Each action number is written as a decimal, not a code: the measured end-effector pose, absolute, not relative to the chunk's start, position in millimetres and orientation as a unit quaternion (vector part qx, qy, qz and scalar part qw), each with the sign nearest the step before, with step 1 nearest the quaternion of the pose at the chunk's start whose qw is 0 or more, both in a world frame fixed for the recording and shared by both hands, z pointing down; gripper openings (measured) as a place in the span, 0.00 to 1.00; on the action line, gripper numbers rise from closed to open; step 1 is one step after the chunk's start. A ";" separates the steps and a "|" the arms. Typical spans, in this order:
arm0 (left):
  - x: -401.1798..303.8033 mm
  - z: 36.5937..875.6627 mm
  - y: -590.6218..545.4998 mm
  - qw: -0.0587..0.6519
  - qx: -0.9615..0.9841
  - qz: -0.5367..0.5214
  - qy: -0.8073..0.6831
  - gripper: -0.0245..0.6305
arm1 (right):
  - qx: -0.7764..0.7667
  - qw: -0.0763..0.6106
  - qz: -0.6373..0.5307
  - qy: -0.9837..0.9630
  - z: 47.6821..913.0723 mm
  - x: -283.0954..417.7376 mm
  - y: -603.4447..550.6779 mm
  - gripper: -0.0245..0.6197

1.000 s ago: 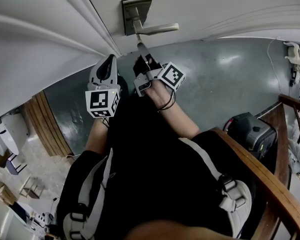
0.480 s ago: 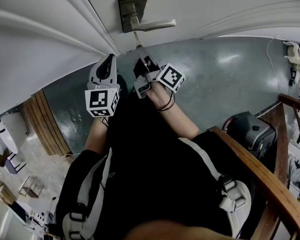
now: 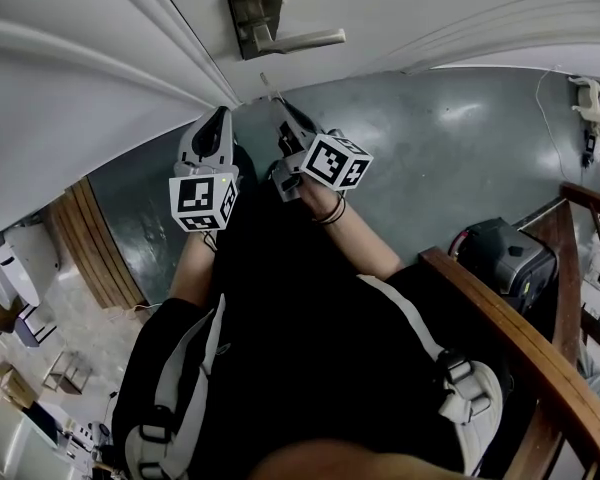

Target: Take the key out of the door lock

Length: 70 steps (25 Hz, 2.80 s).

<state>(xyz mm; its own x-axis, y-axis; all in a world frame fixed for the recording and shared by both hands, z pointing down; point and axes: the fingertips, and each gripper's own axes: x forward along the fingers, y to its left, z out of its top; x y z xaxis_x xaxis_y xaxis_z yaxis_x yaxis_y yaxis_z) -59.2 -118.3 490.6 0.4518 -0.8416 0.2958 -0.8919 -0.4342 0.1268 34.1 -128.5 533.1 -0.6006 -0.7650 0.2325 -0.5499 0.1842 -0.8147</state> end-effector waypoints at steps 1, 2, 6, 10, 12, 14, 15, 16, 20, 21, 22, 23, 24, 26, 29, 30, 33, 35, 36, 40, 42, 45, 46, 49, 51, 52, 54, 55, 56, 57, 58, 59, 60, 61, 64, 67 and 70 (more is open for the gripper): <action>-58.4 491.1 -117.6 0.134 0.842 0.095 -0.514 0.07 | -0.435 0.098 -0.459 0.769 533.6 33.8 -126.6 0.09; -57.8 492.7 -117.0 0.135 0.842 0.096 -0.514 0.07 | -0.438 0.083 -0.447 0.775 535.3 33.6 -125.1 0.09; -56.1 500.8 -112.7 0.143 0.840 0.100 -0.513 0.07 | -0.446 0.028 -0.404 0.798 543.3 35.1 -119.5 0.09; -55.2 507.0 -102.6 0.155 0.840 0.109 -0.509 0.07 | -0.454 -0.020 -0.363 0.814 547.4 36.7 -109.6 0.09; -54.0 511.7 -100.1 0.160 0.840 0.113 -0.506 0.07 | -0.456 -0.041 -0.346 0.819 552.6 37.9 -105.8 0.09; -52.3 511.3 -97.0 0.164 0.840 0.115 -0.504 0.07 | -0.457 -0.057 -0.334 0.822 554.3 39.8 -100.1 0.09; -51.5 511.2 -95.6 0.166 0.840 0.115 -0.503 0.07 | -0.459 -0.064 -0.329 0.823 555.5 40.7 -96.9 0.09; -51.0 512.2 -94.4 0.169 0.841 0.115 -0.501 0.07 | -0.461 -0.073 -0.324 0.823 557.6 41.4 -93.9 0.09; -49.3 517.5 -90.5 0.181 0.844 0.119 -0.490 0.07 | -0.472 -0.108 -0.303 0.821 564.7 44.0 -81.5 0.09; -48.8 517.5 -89.2 0.182 0.845 0.120 -0.487 0.07 | -0.475 -0.116 -0.298 0.820 564.7 44.9 -78.5 0.09; -48.5 517.1 -87.9 0.183 0.847 0.121 -0.485 0.07 | -0.478 -0.124 -0.291 0.820 564.4 45.6 -75.8 0.09; -48.9 516.6 -86.6 0.183 0.849 0.122 -0.481 0.07 | -0.481 -0.131 -0.284 0.819 564.1 45.9 -73.4 0.09; -50.1 516.3 -85.5 0.183 0.850 0.124 -0.478 0.07 | -0.484 -0.138 -0.278 0.818 563.7 45.6 -71.3 0.09; -55.1 517.7 -83.6 0.186 0.853 0.127 -0.470 0.07 | -0.492 -0.150 -0.267 0.815 563.4 42.9 -67.6 0.09; -66.1 520.5 -81.4 0.191 0.858 0.132 -0.459 0.07 | -0.505 -0.164 -0.251 0.810 563.2 35.6 -61.2 0.09; -70.1 519.4 -80.7 0.191 0.860 0.132 -0.455 0.07 | -0.510 -0.167 -0.245 0.807 562.5 33.1 -58.5 0.09; -81.4 510.1 -80.7 0.181 0.869 0.126 -0.443 0.07 | -0.534 -0.169 -0.235 0.795 557.8 28.1 -52.9 0.09; -86.6 503.3 -80.7 0.172 0.877 0.123 -0.432 0.07 | -0.552 -0.162 -0.231 0.785 551.0 26.1 -50.4 0.09; -88.6 500.3 -80.3 0.168 0.880 0.122 -0.426 0.07 | -0.561 -0.158 -0.227 0.780 546.4 25.1 -49.0 0.09; -94.8 484.2 -83.5 0.152 0.893 0.109 -0.410 0.07 | -0.592 -0.143 -0.193 0.769 519.9 19.5 -48.1 0.09; -96.4 471.5 -87.0 0.141 0.899 0.098 -0.404 0.07 | -0.606 -0.137 -0.168 0.765 501.5 17.2 -50.7 0.09; -95.0 448.9 -90.6 0.119 0.908 0.080 -0.395 0.07 | -0.623 -0.125 -0.131 0.761 472.2 15.4 -54.5 0.09; -94.1 440.3 -91.4 0.112 0.910 0.073 -0.392 0.07 | -0.626 -0.120 -0.121 0.761 462.5 15.1 -55.7 0.09; -91.4 414.1 -92.7 0.094 0.916 0.049 -0.387 0.07 | -0.633 -0.105 -0.097 0.761 434.9 14.6 -59.0 0.09; -89.7 398.5 -93.4 0.085 0.919 0.034 -0.385 0.07 | -0.637 -0.095 -0.081 0.761 416.8 15.2 -62.0 0.09; -89.1 391.0 -94.2 0.080 0.920 0.028 -0.384 0.07 | -0.639 -0.091 -0.072 0.761 407.7 15.4 -63.9 0.09; -88.6 377.3 -96.0 0.072 0.921 0.016 -0.383 0.07 | -0.642 -0.081 -0.057 0.760 390.6 16.0 -68.0 0.09; -88.4 371.6 -97.0 0.069 0.921 0.011 -0.383 0.07 | -0.643 -0.076 -0.049 0.760 383.3 16.7 -70.2 0.09; -88.1 366.7 -98.2 0.066 0.922 0.006 -0.383 0.07 | -0.644 -0.072 -0.042 0.760 377.1 17.8 -72.4 0.09; -88.0 362.3 -99.6 0.064 0.922 0.002 -0.382 0.07 | -0.646 -0.069 -0.034 0.760 371.6 19.1 -74.6 0.09; -88.2 358.0 -101.2 0.061 0.922 -0.002 -0.383 0.07 | -0.647 -0.067 -0.027 0.759 366.2 20.1 -76.8 0.09; -88.7 353.6 -102.8 0.057 0.922 -0.006 -0.383 0.07 | -0.649 -0.064 -0.020 0.758 360.9 20.8 -78.9 0.09; -89.2 349.1 -104.6 0.054 0.922 -0.010 -0.383 0.07 | -0.650 -0.063 -0.014 0.757 355.9 21.4 -80.9 0.09; -89.7 344.6 -106.6 0.049 0.922 -0.013 -0.383 0.07 | -0.651 -0.061 -0.009 0.756 351.4 22.1 -82.9 0.09; -89.3 332.3 -110.8 0.036 0.923 -0.021 -0.383 0.07 | -0.655 -0.055 0.003 0.753 341.0 24.8 -87.0 0.09; -86.8 320.3 -109.2 0.023 0.923 -0.024 -0.383 0.07 | -0.668 -0.054 0.004 0.742 326.8 29.9 -85.5 0.09; -85.4 312.8 -108.4 0.012 0.922 -0.030 -0.385 0.07 | -0.676 -0.049 0.008 0.735 316.1 33.7 -84.3 0.09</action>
